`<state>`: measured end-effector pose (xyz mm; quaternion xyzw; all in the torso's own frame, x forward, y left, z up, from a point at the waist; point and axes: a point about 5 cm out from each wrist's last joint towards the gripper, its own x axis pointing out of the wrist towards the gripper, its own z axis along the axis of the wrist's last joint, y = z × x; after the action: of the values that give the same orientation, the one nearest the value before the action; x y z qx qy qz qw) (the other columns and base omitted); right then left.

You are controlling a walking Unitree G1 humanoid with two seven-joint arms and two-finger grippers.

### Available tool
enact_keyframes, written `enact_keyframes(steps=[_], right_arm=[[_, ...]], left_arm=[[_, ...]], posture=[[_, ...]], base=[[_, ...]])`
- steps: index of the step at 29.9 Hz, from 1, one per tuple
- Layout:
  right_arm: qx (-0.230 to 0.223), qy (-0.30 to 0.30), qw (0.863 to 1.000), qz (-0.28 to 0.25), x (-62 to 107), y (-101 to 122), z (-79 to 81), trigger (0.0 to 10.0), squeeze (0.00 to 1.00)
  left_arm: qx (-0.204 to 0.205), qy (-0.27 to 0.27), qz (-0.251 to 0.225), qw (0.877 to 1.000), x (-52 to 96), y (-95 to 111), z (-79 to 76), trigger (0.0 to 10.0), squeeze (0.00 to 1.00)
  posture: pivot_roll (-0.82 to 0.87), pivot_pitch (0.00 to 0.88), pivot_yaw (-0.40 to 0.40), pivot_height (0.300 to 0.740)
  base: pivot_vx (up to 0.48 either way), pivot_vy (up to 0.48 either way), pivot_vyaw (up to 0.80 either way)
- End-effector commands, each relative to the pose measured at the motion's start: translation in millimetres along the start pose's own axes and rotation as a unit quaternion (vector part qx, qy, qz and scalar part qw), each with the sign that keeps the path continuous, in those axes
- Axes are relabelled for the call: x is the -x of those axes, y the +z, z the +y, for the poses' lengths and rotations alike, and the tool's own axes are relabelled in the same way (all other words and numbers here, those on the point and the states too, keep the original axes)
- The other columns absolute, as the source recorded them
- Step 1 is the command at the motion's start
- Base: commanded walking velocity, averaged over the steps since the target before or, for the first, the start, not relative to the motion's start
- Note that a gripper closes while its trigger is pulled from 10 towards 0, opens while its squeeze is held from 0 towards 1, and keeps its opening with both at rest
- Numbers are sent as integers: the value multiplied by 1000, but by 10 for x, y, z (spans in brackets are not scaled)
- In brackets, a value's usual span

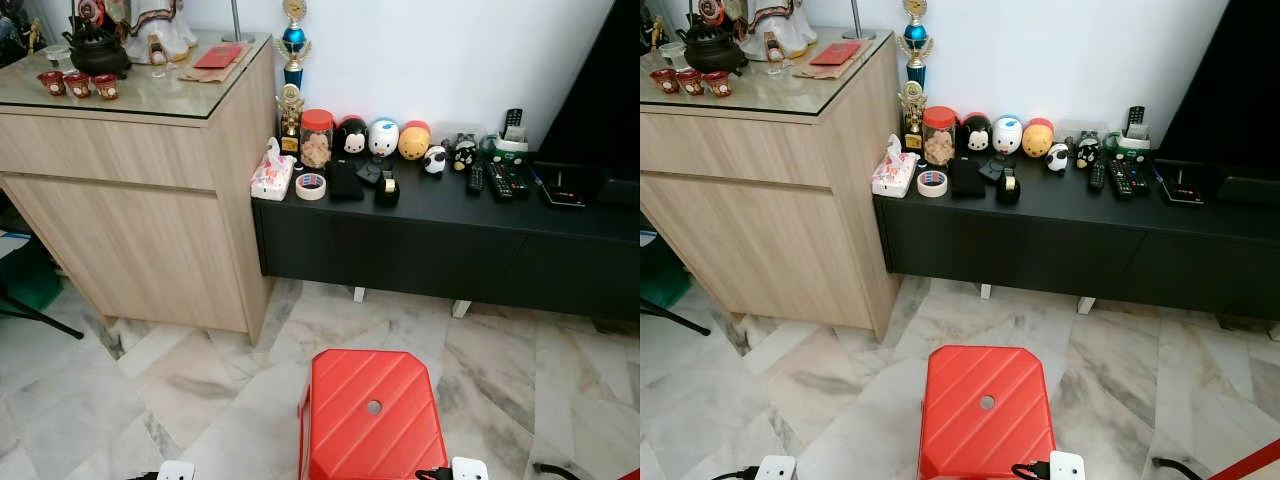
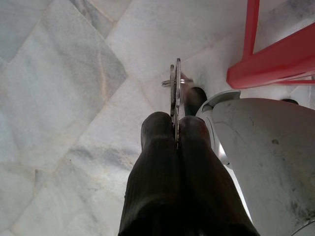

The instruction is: Hang keys on a hook

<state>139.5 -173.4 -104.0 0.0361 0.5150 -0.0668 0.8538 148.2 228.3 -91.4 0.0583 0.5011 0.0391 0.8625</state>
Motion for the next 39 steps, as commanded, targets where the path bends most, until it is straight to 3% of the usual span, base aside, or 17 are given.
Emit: enact_keyframes(steps=[1, 8, 12, 23, 28, 36, 39], right_arm=[[-2, -3, 1000, 0, 0, -1, -1, 10000, 0], [-11, -12, 1000, -5, -3, 27, -31, 10000, 0], [-13, -25, 1000, -4, -3, 57, -162, 10000, 0], [-17, -23, 1000, -3, -4, 69, -177, 10000, 0], [37, -16, 999, -12, -6, 107, -181, 10000, 0], [33, -14, 999, -10, -6, 100, -168, 10000, 0], [64, -12, 998, -12, -7, 106, -163, 10000, 0]], left_arm=[[7, -2, 10, 1000, 8, -68, -14, 10000, 0], [7, -3, 12, 1000, 13, -84, 2, 10000, 0], [10, -2, 13, 1000, 14, -94, 1, 10000, 0], [8, -1, 19, 1000, 17, -107, 38, 10000, 0], [18, -1, 16, 1000, 12, -85, 26, 10000, 0], [18, -2, 15, 1000, 6, -62, 12, 10000, 0], [18, -1, 15, 1000, 6, -61, 13, 10000, 0]], posture=[[30, 0, -54, 740], [24, 0, -55, 740], [38, 0, -58, 740], [39, 0, -59, 740], [43, 0, -70, 740], [46, 0, -65, 740], [46, 0, -64, 740]], base=[[0, 0, 0], [0, 0, 0], [0, 0, 0], [-260, 0, 0], [-278, 0, 0], [-280, 0, 0], [-276, 0, 0]])
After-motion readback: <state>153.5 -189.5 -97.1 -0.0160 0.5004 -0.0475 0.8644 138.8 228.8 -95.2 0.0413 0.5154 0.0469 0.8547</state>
